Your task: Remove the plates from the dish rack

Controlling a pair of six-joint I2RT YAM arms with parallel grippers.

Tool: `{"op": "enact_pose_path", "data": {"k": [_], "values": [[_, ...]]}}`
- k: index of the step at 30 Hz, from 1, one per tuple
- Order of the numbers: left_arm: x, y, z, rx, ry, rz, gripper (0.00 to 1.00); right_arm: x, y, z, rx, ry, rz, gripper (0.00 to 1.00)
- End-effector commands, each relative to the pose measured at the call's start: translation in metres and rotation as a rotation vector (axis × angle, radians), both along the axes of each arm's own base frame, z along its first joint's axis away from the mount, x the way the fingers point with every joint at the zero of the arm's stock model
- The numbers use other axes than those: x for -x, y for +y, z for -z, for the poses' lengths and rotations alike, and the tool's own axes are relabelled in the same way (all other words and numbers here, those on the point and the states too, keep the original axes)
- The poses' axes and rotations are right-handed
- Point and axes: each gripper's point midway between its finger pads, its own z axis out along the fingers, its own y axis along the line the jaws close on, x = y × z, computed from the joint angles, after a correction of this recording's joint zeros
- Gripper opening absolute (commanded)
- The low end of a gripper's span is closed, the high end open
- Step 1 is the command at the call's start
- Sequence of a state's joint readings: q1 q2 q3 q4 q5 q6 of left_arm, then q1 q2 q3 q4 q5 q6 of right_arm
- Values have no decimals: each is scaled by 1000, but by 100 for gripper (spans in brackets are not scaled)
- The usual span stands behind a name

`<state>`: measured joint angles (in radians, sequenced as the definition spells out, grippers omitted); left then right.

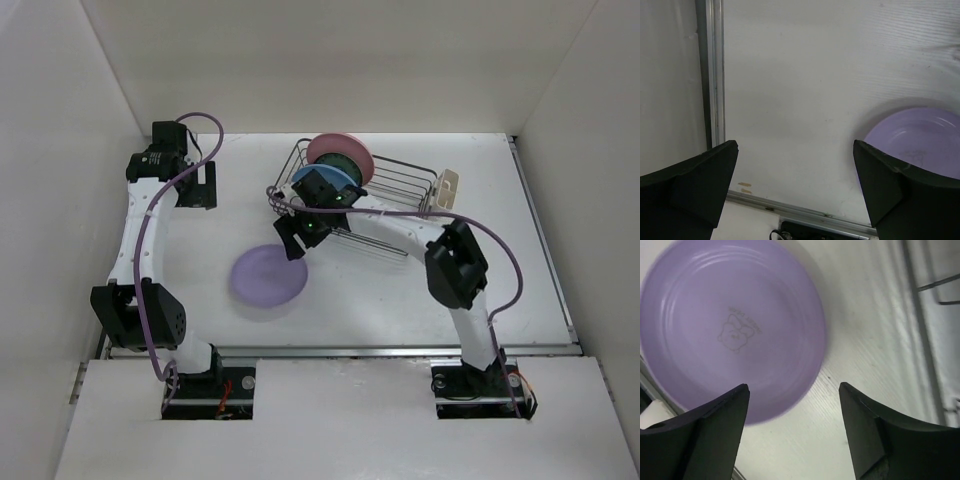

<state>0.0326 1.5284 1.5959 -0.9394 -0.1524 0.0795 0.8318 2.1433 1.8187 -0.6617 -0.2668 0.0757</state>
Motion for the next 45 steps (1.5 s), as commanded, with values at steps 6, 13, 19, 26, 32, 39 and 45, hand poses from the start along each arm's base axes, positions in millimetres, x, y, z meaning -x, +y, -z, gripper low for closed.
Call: {"op": "enact_pose_path", "data": {"k": [6,13,19,26,32,39,45], "values": [[8,3,-13,-16,-36,-15,100,-72,-55,-207,-173,-535,338,81],[8,3,-13,-16,-36,-15,100,-136,-127,-175,164,-682,573,81],[9,3,-9,-16,-18,-15,100,-150,-124,-142,139,-607,504,70],[10,1,-6,-3,-11,-17,100,-161,-143,-152,182,-669,575,0],[10,-1,-6,6,-11,-11,100,-149,-168,-214,166,-849,656,0],[9,-2,-2,14,-2,-6,100,-118,-184,-282,114,-1044,857,0],[9,-2,-2,14,-2,-6,100,-79,-99,-247,-42,-853,434,0]]}}
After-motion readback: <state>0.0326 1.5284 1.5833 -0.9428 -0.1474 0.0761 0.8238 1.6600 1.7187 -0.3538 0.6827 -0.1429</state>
